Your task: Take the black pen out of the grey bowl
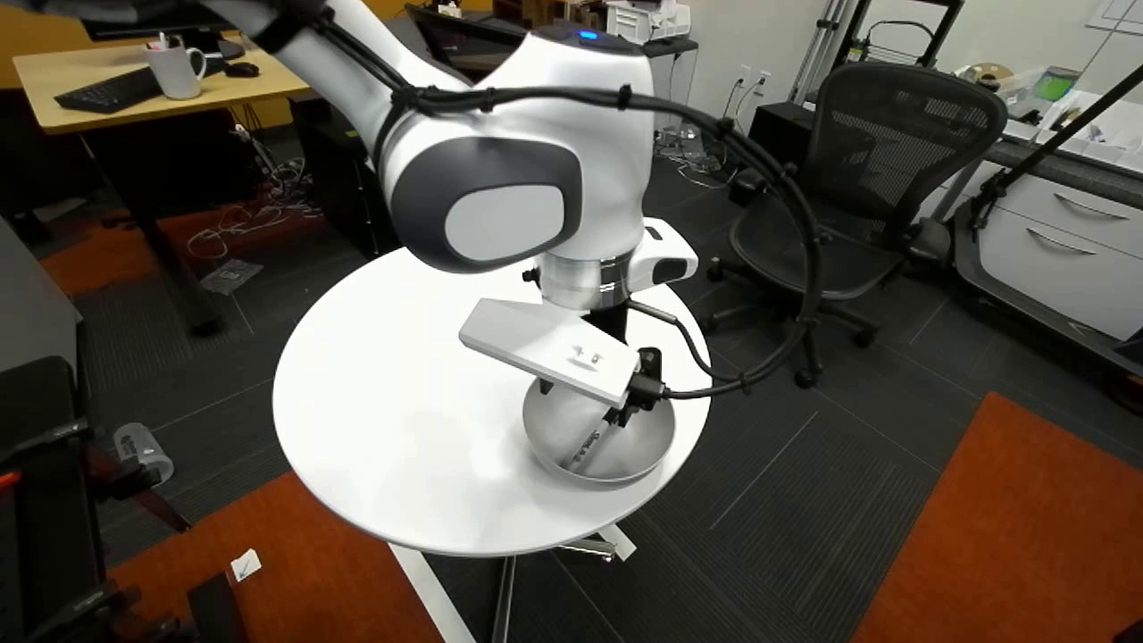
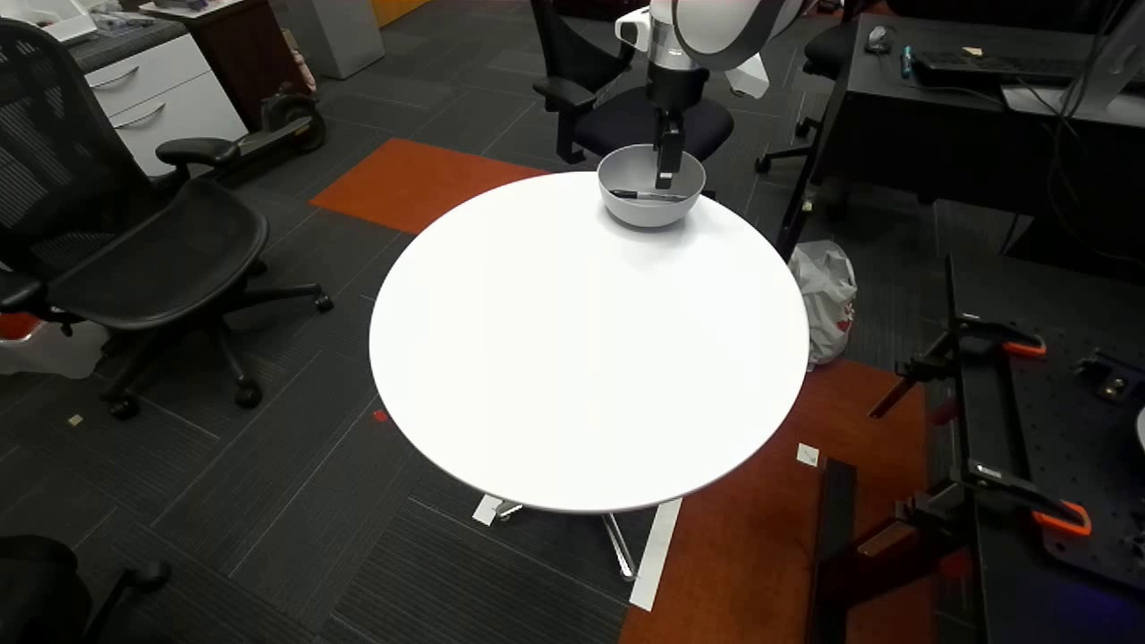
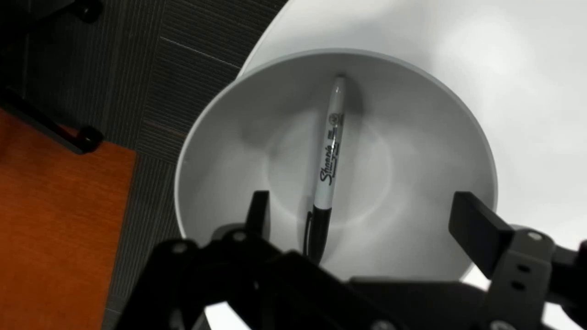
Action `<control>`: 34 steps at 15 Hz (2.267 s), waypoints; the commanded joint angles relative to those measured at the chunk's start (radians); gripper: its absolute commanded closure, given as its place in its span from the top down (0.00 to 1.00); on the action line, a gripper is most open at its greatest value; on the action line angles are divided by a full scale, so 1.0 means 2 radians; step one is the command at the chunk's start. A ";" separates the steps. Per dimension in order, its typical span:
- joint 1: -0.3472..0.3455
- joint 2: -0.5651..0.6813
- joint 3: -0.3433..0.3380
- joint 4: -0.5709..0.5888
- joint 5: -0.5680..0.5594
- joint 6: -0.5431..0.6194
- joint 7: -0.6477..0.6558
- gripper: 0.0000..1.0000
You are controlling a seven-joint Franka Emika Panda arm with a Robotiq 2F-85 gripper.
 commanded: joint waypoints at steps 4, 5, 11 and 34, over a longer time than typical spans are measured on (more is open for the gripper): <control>-0.019 0.033 0.016 0.023 0.007 0.027 0.004 1.00; -0.020 0.037 0.018 0.027 0.007 0.026 0.004 1.00; -0.023 0.063 0.022 0.052 0.005 0.029 0.007 1.00; -0.010 0.048 0.013 0.053 -0.009 0.038 0.039 0.04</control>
